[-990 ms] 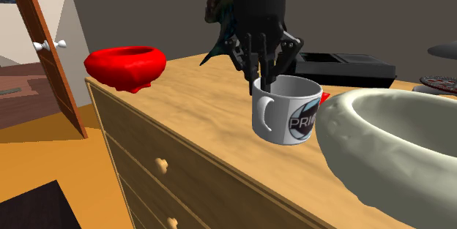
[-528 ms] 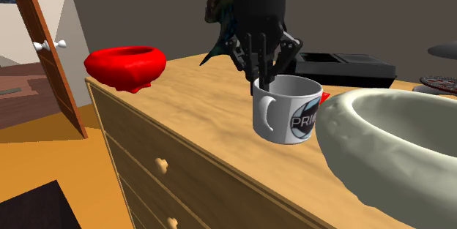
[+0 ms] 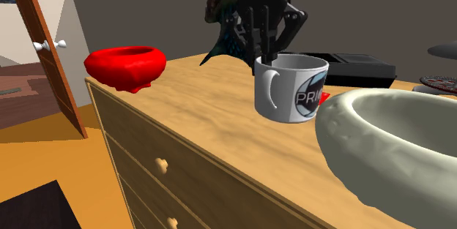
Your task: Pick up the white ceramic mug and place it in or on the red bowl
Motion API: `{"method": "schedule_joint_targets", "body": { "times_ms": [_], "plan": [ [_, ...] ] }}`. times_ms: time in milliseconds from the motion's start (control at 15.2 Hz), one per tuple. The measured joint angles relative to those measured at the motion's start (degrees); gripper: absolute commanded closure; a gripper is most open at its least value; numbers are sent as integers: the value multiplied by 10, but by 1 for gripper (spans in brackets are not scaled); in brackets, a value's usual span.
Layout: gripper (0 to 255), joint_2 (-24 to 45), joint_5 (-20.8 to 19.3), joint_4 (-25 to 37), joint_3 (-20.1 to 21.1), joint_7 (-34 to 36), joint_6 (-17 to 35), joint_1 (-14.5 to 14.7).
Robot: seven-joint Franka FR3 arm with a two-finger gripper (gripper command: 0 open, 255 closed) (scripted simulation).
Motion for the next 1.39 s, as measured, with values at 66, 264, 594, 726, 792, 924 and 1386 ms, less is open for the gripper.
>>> {"method": "schedule_joint_targets", "body": {
  "times_ms": [66,264,594,726,792,924,1386],
  "plan": [
    [255,-2,0,6,0,0,-8,0],
    [255,-4,-1,27,0,-1,-31,0],
    [255,-2,0,68,-1,-3,-70,-2],
    [255,-2,0,83,-1,-2,-84,-1],
    [255,2,1,96,-1,-3,-94,-2],
    [255,3,1,113,-1,-3,-110,-2],
    [255,17,4,185,-2,-6,-169,-4]
  ]
}}
